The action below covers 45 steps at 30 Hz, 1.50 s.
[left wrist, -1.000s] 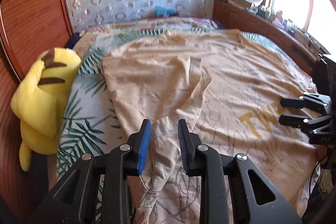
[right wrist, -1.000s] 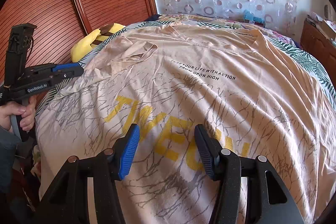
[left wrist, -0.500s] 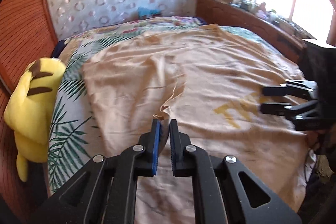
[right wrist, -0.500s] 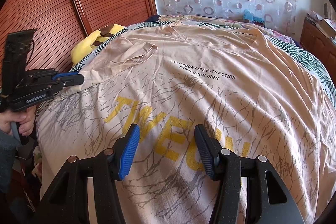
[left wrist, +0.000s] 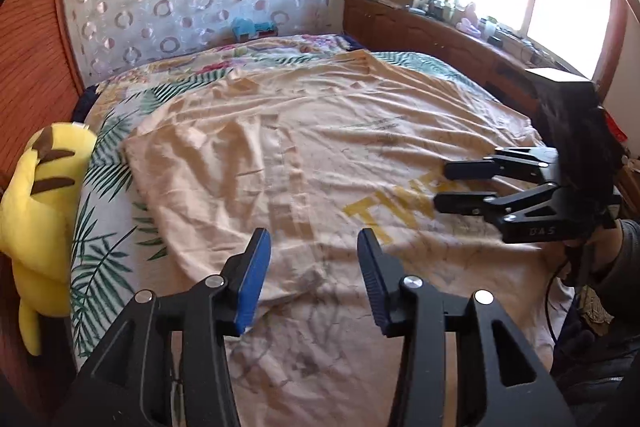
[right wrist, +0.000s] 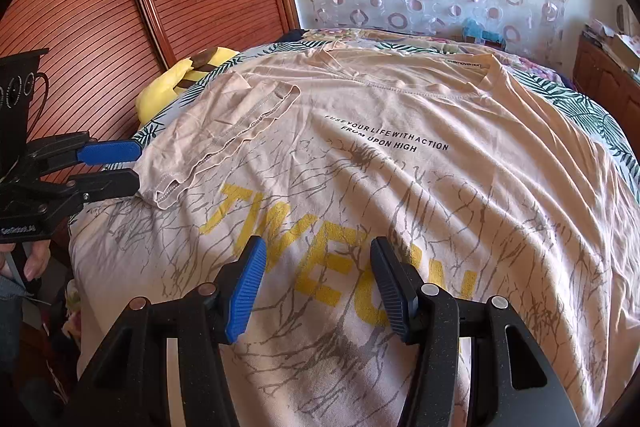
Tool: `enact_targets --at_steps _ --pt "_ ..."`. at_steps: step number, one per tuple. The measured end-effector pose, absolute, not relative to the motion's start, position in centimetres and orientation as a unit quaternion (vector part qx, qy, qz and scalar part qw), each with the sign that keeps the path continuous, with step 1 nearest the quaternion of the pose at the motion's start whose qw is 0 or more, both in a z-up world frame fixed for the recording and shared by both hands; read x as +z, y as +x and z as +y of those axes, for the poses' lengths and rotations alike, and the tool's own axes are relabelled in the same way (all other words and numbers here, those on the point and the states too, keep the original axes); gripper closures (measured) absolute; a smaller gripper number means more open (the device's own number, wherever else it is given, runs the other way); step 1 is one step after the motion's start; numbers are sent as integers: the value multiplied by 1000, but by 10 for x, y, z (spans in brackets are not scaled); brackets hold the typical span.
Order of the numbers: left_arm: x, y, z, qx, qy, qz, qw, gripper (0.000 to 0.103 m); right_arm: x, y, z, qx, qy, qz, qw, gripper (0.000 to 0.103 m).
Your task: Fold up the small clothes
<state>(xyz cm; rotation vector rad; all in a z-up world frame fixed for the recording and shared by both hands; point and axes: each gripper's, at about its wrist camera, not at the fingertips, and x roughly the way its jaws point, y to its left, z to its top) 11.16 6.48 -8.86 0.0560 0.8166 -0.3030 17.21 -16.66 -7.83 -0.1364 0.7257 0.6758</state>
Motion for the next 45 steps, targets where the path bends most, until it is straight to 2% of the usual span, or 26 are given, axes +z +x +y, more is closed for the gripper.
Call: enact_targets --at_steps 7,9,13,18,25,35,45 --pt "-101 128 77 -119 9 415 902 56 -77 172 -170 322 -62 347 879 47" --pt "-104 135 72 -120 9 419 900 47 -74 172 -174 321 -58 346 880 47" --pt "-109 153 51 -131 16 425 896 43 -66 167 -193 303 -56 335 890 47" --pt "-109 170 19 -152 26 421 894 30 -49 154 -231 268 -54 310 911 47" --pt "-114 191 -24 -173 52 429 885 28 -37 139 -305 192 -26 295 935 47" --pt "-124 202 -47 -162 82 430 884 25 -51 151 -397 91 23 324 941 47" --pt "-124 202 -47 -162 80 426 886 23 -57 163 -404 74 47 357 930 47"
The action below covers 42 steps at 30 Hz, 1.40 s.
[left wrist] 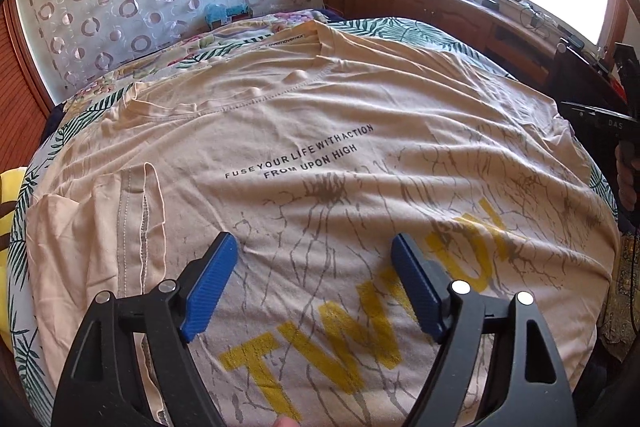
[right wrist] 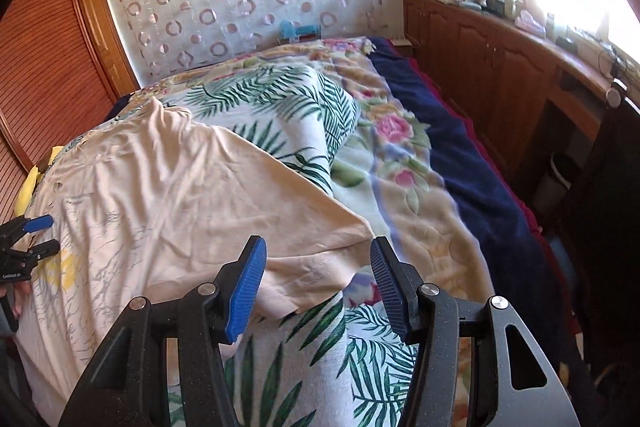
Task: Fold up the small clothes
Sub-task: 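Move the right gripper to the shirt's other side edge and grasp it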
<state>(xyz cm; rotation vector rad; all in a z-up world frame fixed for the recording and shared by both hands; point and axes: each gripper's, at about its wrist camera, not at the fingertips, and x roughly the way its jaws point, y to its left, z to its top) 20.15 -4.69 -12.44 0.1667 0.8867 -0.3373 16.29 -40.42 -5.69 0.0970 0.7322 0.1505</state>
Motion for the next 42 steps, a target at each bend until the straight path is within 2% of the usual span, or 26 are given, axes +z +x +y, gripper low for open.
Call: enact_targets --at_steps 14,17,22,25,31,42 --pt "-125 202 -50 -158 80 426 887 22 -45 173 -425 85 76 385 916 47" --pt "-125 202 -49 -159 80 426 887 22 -45 177 -426 95 80 386 914 55" --pt "-125 202 -49 -158 78 427 887 22 -49 184 -424 106 64 380 917 85" --pt "-125 201 -49 -156 78 427 887 22 -44 181 -416 95 34 367 925 95" --pt "-122 199 -44 -148 67 428 889 21 -21 172 -397 117 3 335 935 97" --pt "-65 147 -21 -137 19 343 929 21 37 151 -301 232 -48 269 933 97"
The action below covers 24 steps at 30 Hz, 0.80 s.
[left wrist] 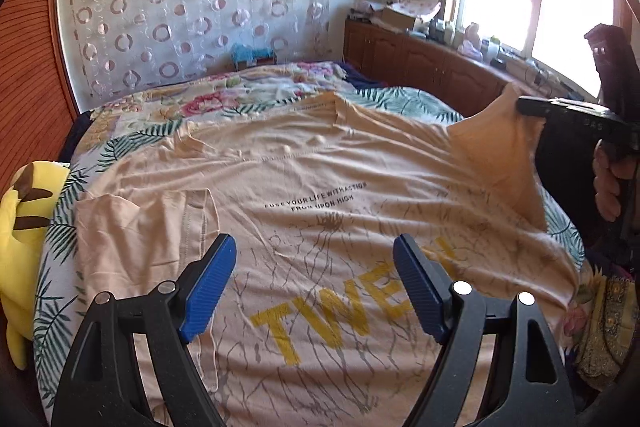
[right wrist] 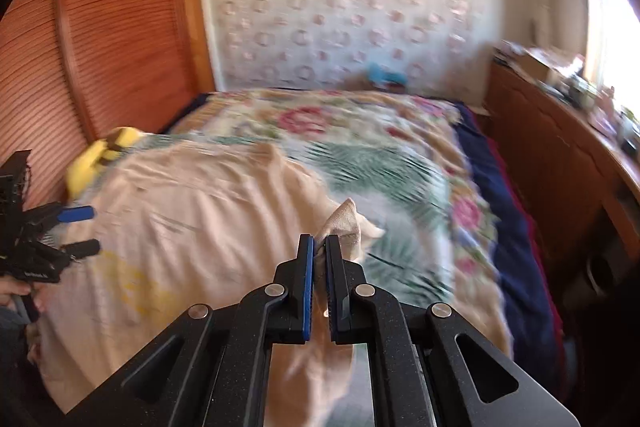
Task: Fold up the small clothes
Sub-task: 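Fold the grasped side edge inward over the shirt with the right gripper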
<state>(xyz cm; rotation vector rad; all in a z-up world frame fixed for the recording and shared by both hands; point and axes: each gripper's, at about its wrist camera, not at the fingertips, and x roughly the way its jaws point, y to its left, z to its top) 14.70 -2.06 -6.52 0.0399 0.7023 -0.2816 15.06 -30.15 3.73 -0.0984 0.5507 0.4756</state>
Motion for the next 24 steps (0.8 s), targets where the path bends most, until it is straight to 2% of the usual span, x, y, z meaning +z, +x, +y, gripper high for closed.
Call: enact_targets --at_steps 3,8,10,24 --pt "-55 134 -19 -137 11 326 935 21 30 154 -272 268 -49 284 920 97" --pt "-51 123 -20 -156 -13 318 935 21 16 159 -261 260 -64 292 918 84" --pt "-51 119 -22 -161 -16 317 934 21 9 159 -270 248 -60 299 919 66" --pt "-62 110 -43 -181 -16 324 928 21 -38 164 -302 205 -35 395 895 65"
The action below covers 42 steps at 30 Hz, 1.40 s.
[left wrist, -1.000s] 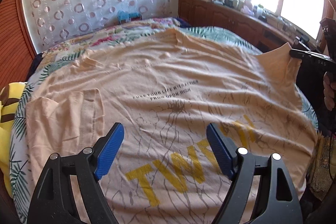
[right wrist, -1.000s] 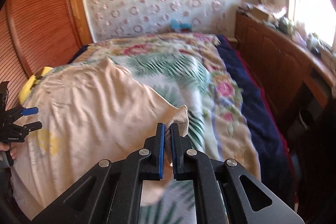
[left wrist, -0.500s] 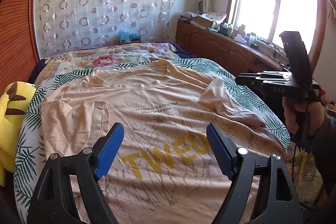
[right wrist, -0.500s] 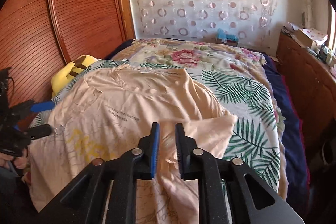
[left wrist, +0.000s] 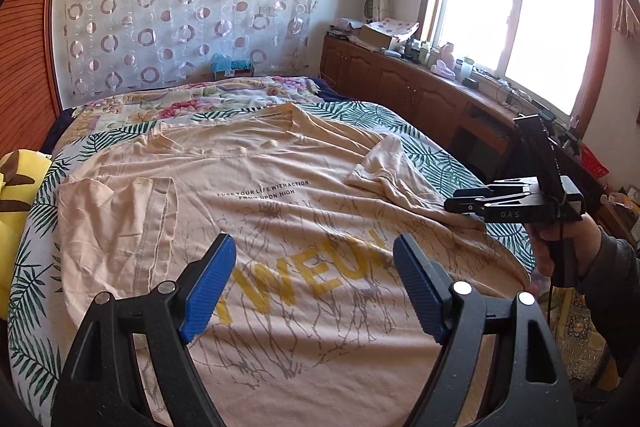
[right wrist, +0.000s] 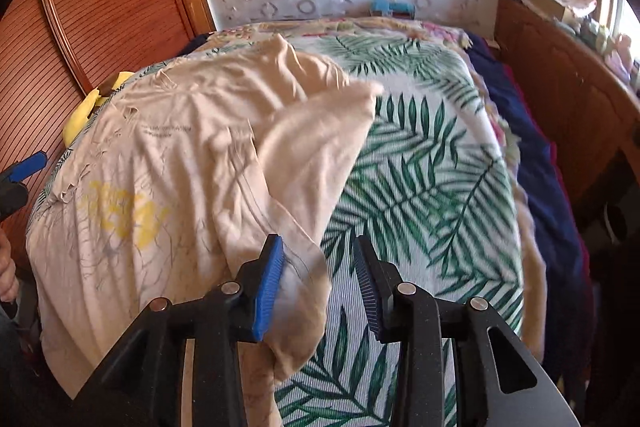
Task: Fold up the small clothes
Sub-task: 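Fold the grasped side edge inward over the shirt with the right gripper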
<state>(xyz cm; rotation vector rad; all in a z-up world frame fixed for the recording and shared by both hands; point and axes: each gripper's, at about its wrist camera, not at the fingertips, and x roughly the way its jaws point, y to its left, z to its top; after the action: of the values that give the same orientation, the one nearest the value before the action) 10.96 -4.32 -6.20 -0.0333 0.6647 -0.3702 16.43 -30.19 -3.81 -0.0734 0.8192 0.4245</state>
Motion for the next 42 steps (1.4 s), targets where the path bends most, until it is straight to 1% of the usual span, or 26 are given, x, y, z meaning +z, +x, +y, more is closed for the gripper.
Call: enact_targets --at_steps 5,6,7,8,10,13,22,26,33,35,36,37,42 --pt "-64 108 -46 -183 -14 328 927 21 -39 159 -292 212 -44 394 893 66" --pt "-64 108 -46 -184 -14 329 926 21 -37 158 -289 216 -50 394 892 75" --pt "-64 108 -45 -184 -14 329 926 21 -39 156 -288 216 -57 393 892 78" --pt "-64 108 -46 -183 -15 329 926 21 -38 155 -286 215 -63 390 893 79" --pt "-64 108 -45 -184 -16 328 926 21 -37 152 -283 218 -68 384 895 88" --pt "-64 108 -44 -182 -18 328 927 21 -31 144 -285 217 -67 370 901 92" --pt "-66 108 -40 -179 -23 330 927 21 -13 120 -282 258 -59 333 905 93" --pt "-67 108 -38 -178 -25 330 927 21 -10 109 -277 279 -63 333 899 93" --pt "-68 106 -37 -178 -30 330 927 21 -12 110 -287 222 -92 320 916 92" --pt "-68 107 -37 -179 -29 332 926 21 -16 120 -293 201 -86 327 919 89" --pt "-69 107 -37 -180 -29 333 925 21 -19 125 -295 198 -81 334 918 84" --pt "-69 107 -38 -181 -29 334 925 21 -23 129 -298 196 -74 342 916 82" --pt "-72 106 -42 -183 -27 338 923 21 -38 146 -298 210 -38 382 899 82"
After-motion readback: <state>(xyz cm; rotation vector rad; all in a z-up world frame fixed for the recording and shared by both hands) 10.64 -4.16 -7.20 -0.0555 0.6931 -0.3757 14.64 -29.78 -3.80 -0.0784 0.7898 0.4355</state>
